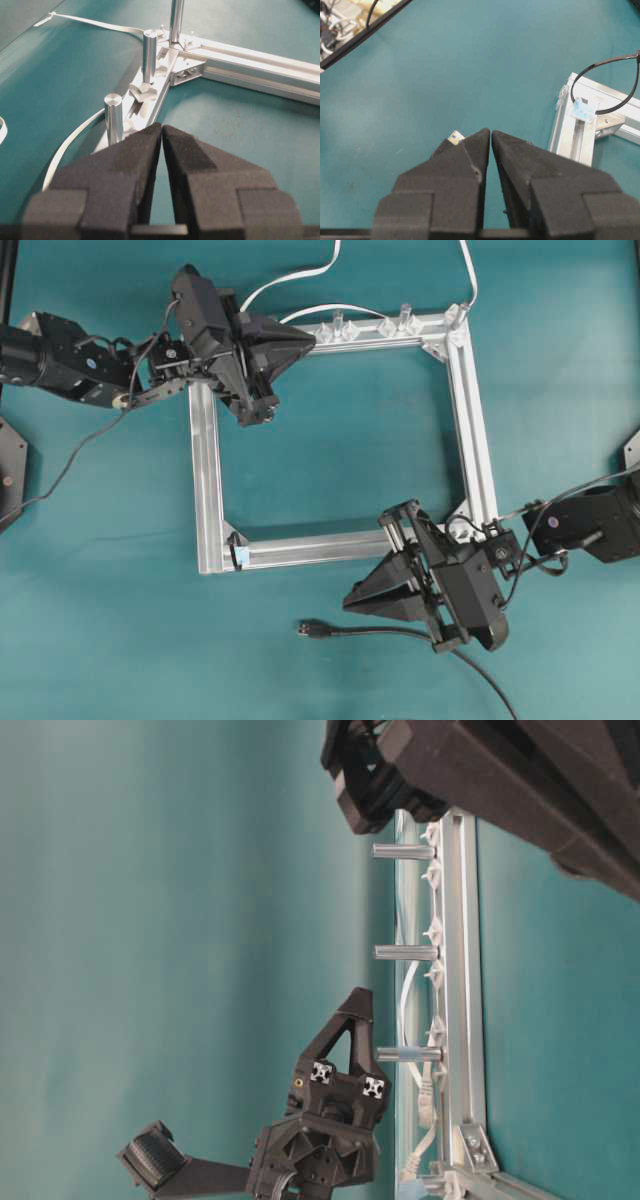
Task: Insert the wire through the string loop located on the left side.
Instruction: 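Open the right gripper and move it toward the black USB cable plug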
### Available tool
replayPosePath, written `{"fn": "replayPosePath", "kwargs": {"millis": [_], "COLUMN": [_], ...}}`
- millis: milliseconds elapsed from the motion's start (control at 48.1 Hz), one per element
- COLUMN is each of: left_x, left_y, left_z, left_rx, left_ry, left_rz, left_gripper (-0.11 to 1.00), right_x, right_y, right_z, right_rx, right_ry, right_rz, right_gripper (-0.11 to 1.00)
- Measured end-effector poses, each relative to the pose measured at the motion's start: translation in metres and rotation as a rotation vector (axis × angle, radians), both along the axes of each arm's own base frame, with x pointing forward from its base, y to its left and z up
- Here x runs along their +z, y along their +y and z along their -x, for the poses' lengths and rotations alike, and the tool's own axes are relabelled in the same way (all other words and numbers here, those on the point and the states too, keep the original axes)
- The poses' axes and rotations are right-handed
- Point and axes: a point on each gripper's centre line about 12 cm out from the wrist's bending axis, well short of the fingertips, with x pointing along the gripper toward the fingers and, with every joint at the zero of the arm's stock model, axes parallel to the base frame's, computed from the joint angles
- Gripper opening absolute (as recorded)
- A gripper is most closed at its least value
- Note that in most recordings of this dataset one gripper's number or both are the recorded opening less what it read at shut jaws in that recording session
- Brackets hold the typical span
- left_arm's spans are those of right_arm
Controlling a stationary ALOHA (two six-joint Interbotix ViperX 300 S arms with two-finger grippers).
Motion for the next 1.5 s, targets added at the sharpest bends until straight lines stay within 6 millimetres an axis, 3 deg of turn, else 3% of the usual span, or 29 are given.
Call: {"fn": "replayPosePath", "kwargs": {"millis": [42, 104, 166, 519, 748, 1101, 1184, 1246, 1329, 1454, 1495], "left_x": [0.000, 0.003, 0.007, 0.029, 0.027, 0.033, 0.033, 0.033, 0.034, 0.037, 0.038], "left_y": [0.000, -0.003, -0.005, -0.012, -0.019, -0.022, -0.022, -0.022, -0.022, -0.023, -0.023], "left_z": [0.000, 0.001, 0.001, 0.008, 0.017, 0.023, 0.023, 0.023, 0.023, 0.024, 0.024], "left_rx": [-0.004, -0.026, -0.038, -0.058, -0.071, -0.079, -0.079, -0.081, -0.082, -0.082, -0.082], "left_ry": [0.011, 0.039, 0.066, 0.111, 0.196, 0.240, 0.242, 0.242, 0.241, 0.235, 0.232], "left_rz": [0.001, 0.001, 0.007, 0.025, 0.058, 0.075, 0.075, 0.074, 0.072, 0.070, 0.069], "left_gripper": [0.12, 0.01, 0.00, 0.00, 0.00, 0.01, 0.17, 0.34, 0.53, 0.51, 0.51], "right_x": [-0.001, 0.000, 0.000, -0.001, 0.001, 0.021, 0.020, 0.020, 0.020, 0.021, 0.020], "right_y": [-0.001, -0.001, -0.001, -0.002, -0.002, -0.002, -0.002, -0.002, -0.002, -0.002, -0.002], "right_z": [0.000, 0.000, 0.000, 0.000, 0.000, -0.004, -0.003, -0.003, -0.003, -0.004, -0.004], "right_rx": [-0.002, -0.002, -0.002, -0.004, -0.006, -0.013, -0.012, -0.012, -0.013, -0.014, -0.017], "right_ry": [0.002, 0.001, 0.002, 0.003, 0.018, 0.008, 0.015, 0.019, 0.021, 0.023, 0.029], "right_rz": [-0.001, 0.001, 0.000, 0.000, -0.001, 0.001, 0.004, 0.007, 0.005, 0.001, -0.008], "right_gripper": [0.17, 0.05, 0.00, 0.00, 0.00, 0.00, 0.01, 0.08, 0.28, 0.65, 0.68]}}
